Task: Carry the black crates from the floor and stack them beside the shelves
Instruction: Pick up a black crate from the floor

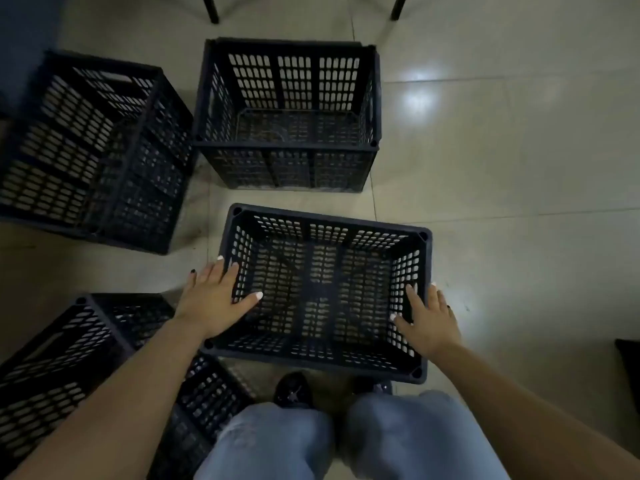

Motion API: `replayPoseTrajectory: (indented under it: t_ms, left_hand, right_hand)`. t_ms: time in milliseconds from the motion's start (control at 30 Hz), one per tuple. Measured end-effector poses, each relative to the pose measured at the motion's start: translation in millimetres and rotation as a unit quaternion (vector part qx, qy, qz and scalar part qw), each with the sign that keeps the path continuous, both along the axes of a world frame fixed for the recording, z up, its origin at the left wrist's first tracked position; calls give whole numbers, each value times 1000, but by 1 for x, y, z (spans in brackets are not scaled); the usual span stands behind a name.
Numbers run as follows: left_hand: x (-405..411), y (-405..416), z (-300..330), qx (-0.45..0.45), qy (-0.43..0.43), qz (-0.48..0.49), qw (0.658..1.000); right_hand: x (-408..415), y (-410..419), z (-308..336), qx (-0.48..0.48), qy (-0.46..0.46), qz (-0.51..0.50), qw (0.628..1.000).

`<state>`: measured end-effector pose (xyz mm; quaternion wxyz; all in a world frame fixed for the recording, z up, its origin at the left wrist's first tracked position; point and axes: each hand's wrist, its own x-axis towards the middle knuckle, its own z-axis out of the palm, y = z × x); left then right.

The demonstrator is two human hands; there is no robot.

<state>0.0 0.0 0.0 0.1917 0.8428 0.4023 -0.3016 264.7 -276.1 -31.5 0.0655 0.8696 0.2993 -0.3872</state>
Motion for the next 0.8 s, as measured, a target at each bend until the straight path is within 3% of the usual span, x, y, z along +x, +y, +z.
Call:
replayPoseTrajectory:
  t_ms: [333,567,800]
  left_hand:
    - [-9,8,-115,37,130,35,990]
    - [-4,-5,-139,44,23,144,988]
    - [-7,-5,-140,68,-6,144,987]
  right_hand:
    - [0,4,-107,-26,-80,-61,995]
    - [3,0,-122,17,-115,-113,987]
    - [13,-2,-116,42,-97,-163,981]
